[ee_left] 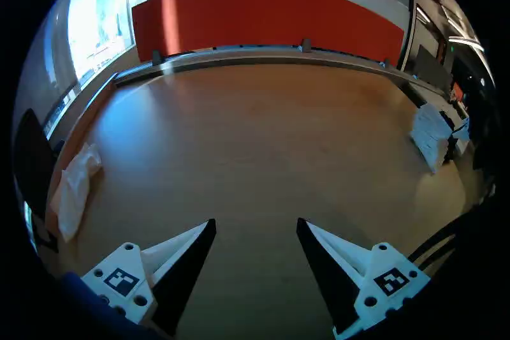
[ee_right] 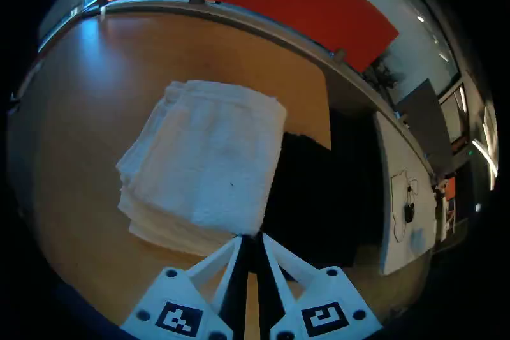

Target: Fold towel

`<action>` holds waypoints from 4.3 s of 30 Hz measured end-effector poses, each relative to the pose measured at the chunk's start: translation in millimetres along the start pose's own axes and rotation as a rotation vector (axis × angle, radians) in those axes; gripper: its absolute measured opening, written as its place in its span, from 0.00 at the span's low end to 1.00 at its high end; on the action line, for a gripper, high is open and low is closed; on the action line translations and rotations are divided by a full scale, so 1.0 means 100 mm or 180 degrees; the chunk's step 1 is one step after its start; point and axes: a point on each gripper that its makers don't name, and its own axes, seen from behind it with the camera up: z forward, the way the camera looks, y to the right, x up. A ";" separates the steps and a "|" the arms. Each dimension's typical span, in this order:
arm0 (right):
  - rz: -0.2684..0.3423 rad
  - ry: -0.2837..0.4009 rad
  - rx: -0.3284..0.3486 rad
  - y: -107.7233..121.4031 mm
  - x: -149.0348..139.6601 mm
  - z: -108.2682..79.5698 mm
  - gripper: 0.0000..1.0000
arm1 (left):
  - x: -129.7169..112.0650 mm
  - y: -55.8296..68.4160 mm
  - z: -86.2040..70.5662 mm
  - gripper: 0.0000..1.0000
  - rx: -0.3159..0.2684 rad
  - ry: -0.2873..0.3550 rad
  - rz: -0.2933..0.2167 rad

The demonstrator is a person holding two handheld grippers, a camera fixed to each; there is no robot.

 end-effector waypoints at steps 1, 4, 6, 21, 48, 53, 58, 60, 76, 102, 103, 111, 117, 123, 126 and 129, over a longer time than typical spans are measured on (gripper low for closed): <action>0.0001 -0.0006 -0.0005 0.00 -0.01 0.00 0.13 | 0.00 0.00 0.00 0.94 -0.0001 0.0001 0.0002; -0.0004 -0.0021 -0.0008 0.00 -0.05 0.00 0.21 | 0.01 0.01 0.01 0.94 -0.0007 0.0001 0.0002; -0.0011 -0.0029 -0.0013 0.00 -0.07 -0.01 0.29 | 0.01 0.02 0.02 0.94 -0.0014 -0.0001 -0.0001; -0.0056 0.0114 0.0044 -0.10 0.01 -0.07 0.67 | 0.04 0.09 0.05 0.94 -0.0060 0.0009 0.0013; -0.0205 0.0386 0.0616 -0.97 0.47 -0.09 0.65 | 0.02 0.02 0.04 0.94 -0.0032 0.0025 -0.0058; -0.0224 0.0386 0.0656 -1.02 0.49 -0.08 0.61 | 0.01 0.00 0.04 0.94 -0.0024 0.0020 -0.0072; -0.0232 0.0366 0.0664 -1.03 0.48 -0.06 0.39 | 0.02 0.00 0.04 0.94 -0.0024 0.0028 -0.0074; -0.0229 0.0370 0.0671 -1.04 0.49 -0.05 0.28 | 0.01 0.00 0.04 0.94 -0.0023 0.0028 -0.0074; -0.0244 0.0481 0.0765 -1.12 0.59 -0.11 0.06 | 0.03 0.00 0.06 0.94 -0.0027 0.0026 -0.0073; -0.0283 0.0586 0.0851 -1.23 0.74 -0.17 0.57 | 0.04 -0.04 0.05 0.94 -0.0008 0.0032 -0.0085; -0.0285 0.0590 0.0845 -1.22 0.73 -0.17 0.62 | 0.04 -0.04 0.06 0.94 -0.0009 0.0032 -0.0085; -0.0279 0.0628 0.0810 -1.21 0.75 -0.18 0.77 | 0.06 -0.03 0.06 0.94 -0.0020 0.0043 -0.0092; -0.0258 0.0677 0.0795 -1.22 0.80 -0.21 0.90 | 0.09 -0.03 0.05 0.94 -0.0015 0.0064 -0.0106; -0.0223 0.0744 0.0758 -1.21 0.85 -0.26 1.00 | 0.12 -0.05 0.05 0.94 -0.0010 0.0083 -0.0106; -0.0201 0.0771 0.0735 -1.20 0.87 -0.27 1.00 | 0.14 -0.06 0.04 0.94 -0.0005 0.0098 -0.0107; -0.0164 0.0797 0.0715 -1.20 0.89 -0.29 1.00 | 0.16 -0.07 0.04 0.94 -0.0002 0.0114 -0.0109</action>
